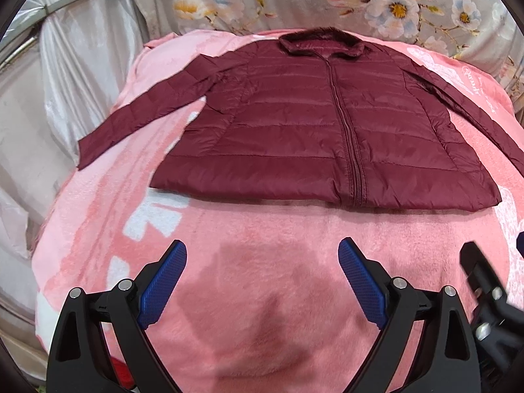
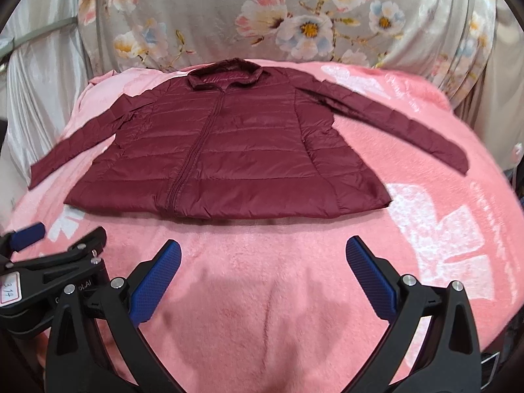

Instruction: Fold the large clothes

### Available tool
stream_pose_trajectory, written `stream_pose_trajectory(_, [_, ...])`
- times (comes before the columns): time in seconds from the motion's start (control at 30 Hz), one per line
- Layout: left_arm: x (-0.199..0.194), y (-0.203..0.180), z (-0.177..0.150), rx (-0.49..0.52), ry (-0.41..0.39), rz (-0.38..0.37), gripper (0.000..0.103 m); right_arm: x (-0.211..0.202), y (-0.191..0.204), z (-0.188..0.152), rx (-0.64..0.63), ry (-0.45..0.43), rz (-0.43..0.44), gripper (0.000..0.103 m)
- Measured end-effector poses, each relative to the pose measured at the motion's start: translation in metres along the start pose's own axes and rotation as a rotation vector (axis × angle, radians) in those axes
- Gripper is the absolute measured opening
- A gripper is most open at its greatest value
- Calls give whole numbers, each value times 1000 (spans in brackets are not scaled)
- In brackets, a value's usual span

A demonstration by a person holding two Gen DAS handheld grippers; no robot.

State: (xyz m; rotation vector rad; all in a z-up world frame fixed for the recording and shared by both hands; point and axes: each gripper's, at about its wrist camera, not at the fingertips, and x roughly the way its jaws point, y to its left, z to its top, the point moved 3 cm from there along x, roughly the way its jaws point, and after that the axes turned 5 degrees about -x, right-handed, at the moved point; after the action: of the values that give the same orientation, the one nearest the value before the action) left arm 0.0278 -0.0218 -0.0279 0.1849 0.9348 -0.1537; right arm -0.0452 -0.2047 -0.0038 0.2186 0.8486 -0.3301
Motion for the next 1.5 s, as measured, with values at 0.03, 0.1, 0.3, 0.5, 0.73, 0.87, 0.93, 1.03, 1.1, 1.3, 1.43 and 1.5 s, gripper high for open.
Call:
stream_pose_trajectory(0.03, [5,-1,2,2,4,-1,92,4,-6,2,17,2,2,98])
stream_pose_trajectory(0.1, [13,-1,7,6,7,-9,92,14,-25,9,62,1,-12,98])
stream_pose_trajectory(0.3, [38,10,29,-42,1,-4,92,47,-127,33,282,-29,-65,98])
stream_pose_trajectory(0.5, [67,29,53,-103,13,11,92,79,-248,58,529,-100,-116,98])
stream_pose_trajectory(0.73, [87,45,78,-123,-18,60,92,119,-354,65,754,-131,-230,98])
stream_pose_trajectory(0.87, [96,47,88,-125,-34,86,92,143,-387,63,829,-121,-245,98])
stream_pose_trajectory(0.93, [102,47,92,-122,-31,85,92,154,-396,62,854,-114,-242,93])
stream_pose_trajectory(1.03, [112,47,96,-121,-23,91,92,162,-405,64,865,-123,-279,76])
stream_pose_trajectory(1.1, [117,47,98,-122,-14,91,92,170,-412,72,861,-130,-280,60])
stream_pose_trajectory(1.3, [129,57,105,-155,24,109,92,172,-399,109,828,-188,-246,12])
stream_pose_trajectory(1.43, [132,66,109,-172,14,125,92,156,-343,167,659,-272,-187,9])
stream_pose_trajectory(1.5, [134,72,111,-188,15,134,92,150,-301,199,550,-304,-128,9])
